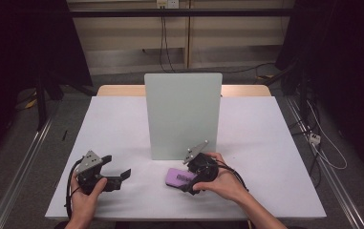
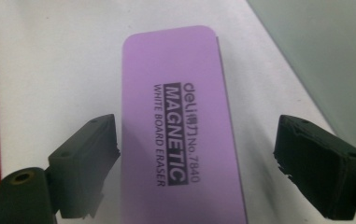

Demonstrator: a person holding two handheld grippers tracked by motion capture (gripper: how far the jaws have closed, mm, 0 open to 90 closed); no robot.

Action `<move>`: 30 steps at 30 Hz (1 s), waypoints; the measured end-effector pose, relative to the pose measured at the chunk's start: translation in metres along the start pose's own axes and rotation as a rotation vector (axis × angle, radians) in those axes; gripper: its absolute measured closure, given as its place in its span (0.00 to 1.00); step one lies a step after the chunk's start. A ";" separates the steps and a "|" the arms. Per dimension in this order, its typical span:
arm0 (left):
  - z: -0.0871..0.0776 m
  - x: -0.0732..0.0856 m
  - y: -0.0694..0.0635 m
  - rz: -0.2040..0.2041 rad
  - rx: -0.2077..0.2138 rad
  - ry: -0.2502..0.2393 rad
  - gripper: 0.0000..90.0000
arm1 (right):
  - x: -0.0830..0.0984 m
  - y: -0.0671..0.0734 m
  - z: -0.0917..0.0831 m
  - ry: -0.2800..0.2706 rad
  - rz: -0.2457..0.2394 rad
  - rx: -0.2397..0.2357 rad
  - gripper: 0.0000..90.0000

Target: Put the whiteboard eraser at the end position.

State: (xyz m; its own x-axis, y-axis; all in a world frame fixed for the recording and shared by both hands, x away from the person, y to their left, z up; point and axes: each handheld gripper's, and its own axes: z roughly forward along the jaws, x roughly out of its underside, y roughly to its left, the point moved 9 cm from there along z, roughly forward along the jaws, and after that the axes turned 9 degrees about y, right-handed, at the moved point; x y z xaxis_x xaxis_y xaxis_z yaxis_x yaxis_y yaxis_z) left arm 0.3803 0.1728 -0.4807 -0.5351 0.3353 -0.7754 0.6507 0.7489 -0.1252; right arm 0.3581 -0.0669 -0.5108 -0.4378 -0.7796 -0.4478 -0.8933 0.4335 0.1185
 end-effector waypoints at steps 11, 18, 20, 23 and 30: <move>0.000 0.000 0.000 -0.006 0.000 -0.003 0.07 | -0.005 -0.006 -0.013 -0.086 0.013 0.019 0.10; -0.001 -0.001 0.002 -0.009 -0.005 -0.007 0.07 | -0.008 -0.011 -0.023 -0.148 0.054 0.044 0.09; -0.001 -0.001 0.002 -0.008 -0.006 -0.005 0.07 | -0.008 -0.013 -0.025 -0.167 0.073 0.053 0.09; 0.000 -0.001 0.002 -0.009 -0.006 -0.006 0.07 | -0.007 -0.020 -0.030 -0.201 0.102 0.081 0.10; 0.002 -0.002 0.002 -0.008 -0.002 -0.005 0.07 | -0.005 -0.029 -0.041 -0.262 0.164 0.122 0.09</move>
State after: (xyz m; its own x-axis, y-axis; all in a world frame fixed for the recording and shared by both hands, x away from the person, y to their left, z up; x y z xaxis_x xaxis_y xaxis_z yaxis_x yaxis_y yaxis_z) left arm 0.3835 0.1725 -0.4807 -0.5376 0.3269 -0.7772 0.6454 0.7527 -0.1298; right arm 0.3824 -0.0938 -0.4755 -0.5197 -0.5586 -0.6464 -0.7871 0.6073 0.1080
